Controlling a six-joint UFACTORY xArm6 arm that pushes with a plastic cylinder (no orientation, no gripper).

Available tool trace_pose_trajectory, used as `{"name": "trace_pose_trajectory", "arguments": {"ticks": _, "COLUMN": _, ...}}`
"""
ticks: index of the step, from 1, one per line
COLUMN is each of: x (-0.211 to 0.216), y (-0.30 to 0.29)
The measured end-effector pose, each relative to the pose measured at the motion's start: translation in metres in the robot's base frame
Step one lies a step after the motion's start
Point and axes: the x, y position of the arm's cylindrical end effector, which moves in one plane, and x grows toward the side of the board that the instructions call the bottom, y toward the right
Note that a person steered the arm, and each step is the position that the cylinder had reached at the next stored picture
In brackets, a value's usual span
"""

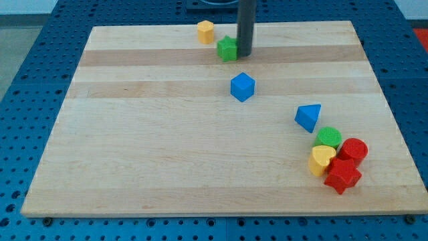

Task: Move the green star to the bottom left of the yellow hexagon

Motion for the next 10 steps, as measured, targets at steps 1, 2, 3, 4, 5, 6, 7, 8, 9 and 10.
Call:
{"name": "trace_pose_trajectory", "arguments": {"ticks": 1, "x": 0.014, "y": -0.037}}
{"name": "trace_pose_trajectory", "arguments": {"ticks": 2, "x": 0.011, "y": -0.04}}
{"name": "trace_pose_trajectory", "arguments": {"ticks": 3, "x": 0.007, "y": -0.026}}
{"name": "trace_pose_trajectory", "arguments": {"ticks": 4, "x": 0.007, "y": 0.004}}
{"name": "trace_pose_trajectory", "arguments": {"ticks": 5, "x": 0.007, "y": 0.029}}
{"name": "trace_pose_trajectory", "arguments": {"ticks": 6, "x": -0.009, "y": 0.019}}
{"name": "trace_pose_trajectory", "arguments": {"ticks": 7, "x": -0.038, "y": -0.008}}
{"name": "trace_pose_trajectory", "arguments": {"ticks": 8, "x": -0.038, "y": -0.009}}
{"name": "trace_pose_trajectory", "arguments": {"ticks": 9, "x": -0.033, "y": -0.032}}
{"name": "trace_pose_trajectory", "arguments": {"ticks": 10, "x": -0.03, "y": -0.065}}
